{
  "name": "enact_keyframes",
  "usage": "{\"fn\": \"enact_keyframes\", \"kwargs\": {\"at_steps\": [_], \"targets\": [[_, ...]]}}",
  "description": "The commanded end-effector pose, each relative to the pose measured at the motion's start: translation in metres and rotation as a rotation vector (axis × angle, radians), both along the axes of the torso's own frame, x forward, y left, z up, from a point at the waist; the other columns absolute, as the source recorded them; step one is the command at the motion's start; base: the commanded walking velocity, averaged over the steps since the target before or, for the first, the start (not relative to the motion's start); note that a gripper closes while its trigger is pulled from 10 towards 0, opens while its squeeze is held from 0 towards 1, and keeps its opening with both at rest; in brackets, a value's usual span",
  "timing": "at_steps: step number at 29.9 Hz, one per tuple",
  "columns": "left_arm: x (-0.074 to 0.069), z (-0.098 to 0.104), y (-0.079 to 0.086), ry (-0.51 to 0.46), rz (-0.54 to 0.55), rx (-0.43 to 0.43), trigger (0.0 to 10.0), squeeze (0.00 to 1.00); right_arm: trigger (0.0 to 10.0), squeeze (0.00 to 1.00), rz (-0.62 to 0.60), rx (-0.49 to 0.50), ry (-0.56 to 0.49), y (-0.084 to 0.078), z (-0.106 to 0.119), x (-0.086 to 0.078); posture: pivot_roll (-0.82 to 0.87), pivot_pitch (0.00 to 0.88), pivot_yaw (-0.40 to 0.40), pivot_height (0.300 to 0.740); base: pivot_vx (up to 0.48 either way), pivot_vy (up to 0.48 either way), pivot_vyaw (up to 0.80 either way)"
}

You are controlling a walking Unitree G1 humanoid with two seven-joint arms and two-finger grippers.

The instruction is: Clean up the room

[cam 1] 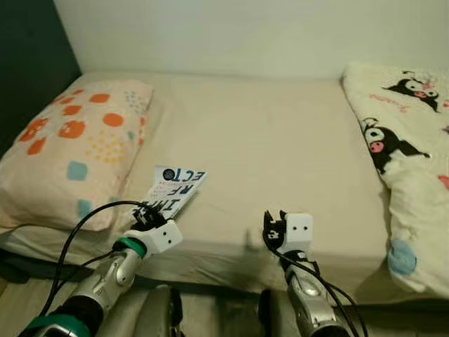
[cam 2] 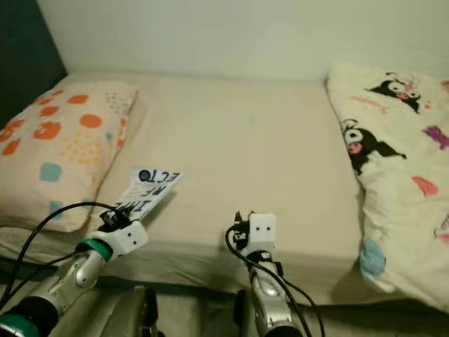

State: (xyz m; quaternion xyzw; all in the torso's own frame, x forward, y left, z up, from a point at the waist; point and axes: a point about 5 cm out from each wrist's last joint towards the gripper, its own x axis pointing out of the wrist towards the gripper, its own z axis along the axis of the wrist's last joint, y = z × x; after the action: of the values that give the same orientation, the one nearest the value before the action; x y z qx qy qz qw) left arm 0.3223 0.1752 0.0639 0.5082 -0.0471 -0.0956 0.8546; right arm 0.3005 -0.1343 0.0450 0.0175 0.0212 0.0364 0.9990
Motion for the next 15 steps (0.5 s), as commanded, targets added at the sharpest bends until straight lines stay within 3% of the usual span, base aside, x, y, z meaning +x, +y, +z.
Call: {"fn": "enact_keyframes", "kwargs": {"at_steps": [1,10,15], "targets": [[0.005,0.009,0.005,-0.052,0.018,0.007,10.0,0.00,10.0,0.00,-0.005,0.007,0.011,0.000,-0.002,-0.001,0.03,0.033,0.047,0.570,0.000,0.000,0.00],[0.018,0.025,0.019,-0.096,0.022,0.121,10.0,0.00,10.0,0.00,0.006,0.008,0.001,0.001,0.000,-0.003,0.02,0.052,0.041,0.570,0.000,0.000,0.00],[0.027,0.032,0.031,-0.071,0.084,0.199,10.0,0.00,10.0,0.00,0.010,0.003,-0.028,0.000,0.006,-0.002,-0.02,0.074,0.052,0.570,0.000,0.000,0.00]]}}
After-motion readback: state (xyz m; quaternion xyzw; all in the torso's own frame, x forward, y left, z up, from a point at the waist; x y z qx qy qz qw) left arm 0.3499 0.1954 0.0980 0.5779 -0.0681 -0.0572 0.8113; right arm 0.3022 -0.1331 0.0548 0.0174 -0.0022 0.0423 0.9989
